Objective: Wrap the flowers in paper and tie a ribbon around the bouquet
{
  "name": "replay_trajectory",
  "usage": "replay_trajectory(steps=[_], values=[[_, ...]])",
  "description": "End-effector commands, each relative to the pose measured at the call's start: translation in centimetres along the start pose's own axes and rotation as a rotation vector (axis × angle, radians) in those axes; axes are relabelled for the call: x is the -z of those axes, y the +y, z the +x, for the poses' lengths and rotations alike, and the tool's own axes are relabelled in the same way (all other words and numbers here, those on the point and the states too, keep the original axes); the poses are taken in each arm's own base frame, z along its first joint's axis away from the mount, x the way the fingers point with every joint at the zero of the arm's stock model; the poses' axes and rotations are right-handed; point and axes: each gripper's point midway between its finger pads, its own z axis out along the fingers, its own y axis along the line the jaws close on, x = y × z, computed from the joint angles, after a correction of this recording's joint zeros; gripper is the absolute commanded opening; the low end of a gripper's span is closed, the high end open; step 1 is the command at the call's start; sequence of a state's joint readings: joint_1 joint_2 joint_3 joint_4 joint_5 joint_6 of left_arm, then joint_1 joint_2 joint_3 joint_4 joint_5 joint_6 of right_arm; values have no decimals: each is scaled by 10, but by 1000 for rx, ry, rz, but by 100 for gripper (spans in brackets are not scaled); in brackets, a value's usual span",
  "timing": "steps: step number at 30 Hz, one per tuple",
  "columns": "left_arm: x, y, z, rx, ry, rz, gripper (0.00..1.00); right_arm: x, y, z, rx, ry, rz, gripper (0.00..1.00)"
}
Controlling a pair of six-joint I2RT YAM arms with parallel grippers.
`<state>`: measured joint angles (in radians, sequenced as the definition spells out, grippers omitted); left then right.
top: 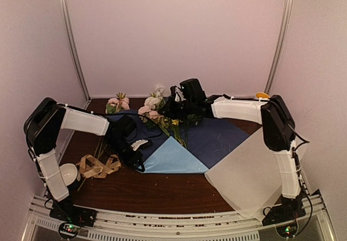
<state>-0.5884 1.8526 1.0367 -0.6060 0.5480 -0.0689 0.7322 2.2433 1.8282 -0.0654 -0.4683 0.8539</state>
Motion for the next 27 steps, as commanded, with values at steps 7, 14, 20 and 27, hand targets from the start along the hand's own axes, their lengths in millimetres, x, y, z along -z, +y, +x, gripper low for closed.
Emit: replay_trajectory(steps=[7, 14, 20, 27], values=[[-23, 31, 44, 70, 157, -103, 0, 40, -1, 130, 27, 275, -43, 0], [-23, 32, 44, 69, 159, -106, 0, 16, -43, 168, -59, 359, 3, 0], [-17, 33, 41, 58, 140, -132, 1, 16, -78, 178, -67, 381, 119, 0], [21, 18, -1, 8, -46, -176, 43, 15, -99, 185, -94, 414, 174, 0]])
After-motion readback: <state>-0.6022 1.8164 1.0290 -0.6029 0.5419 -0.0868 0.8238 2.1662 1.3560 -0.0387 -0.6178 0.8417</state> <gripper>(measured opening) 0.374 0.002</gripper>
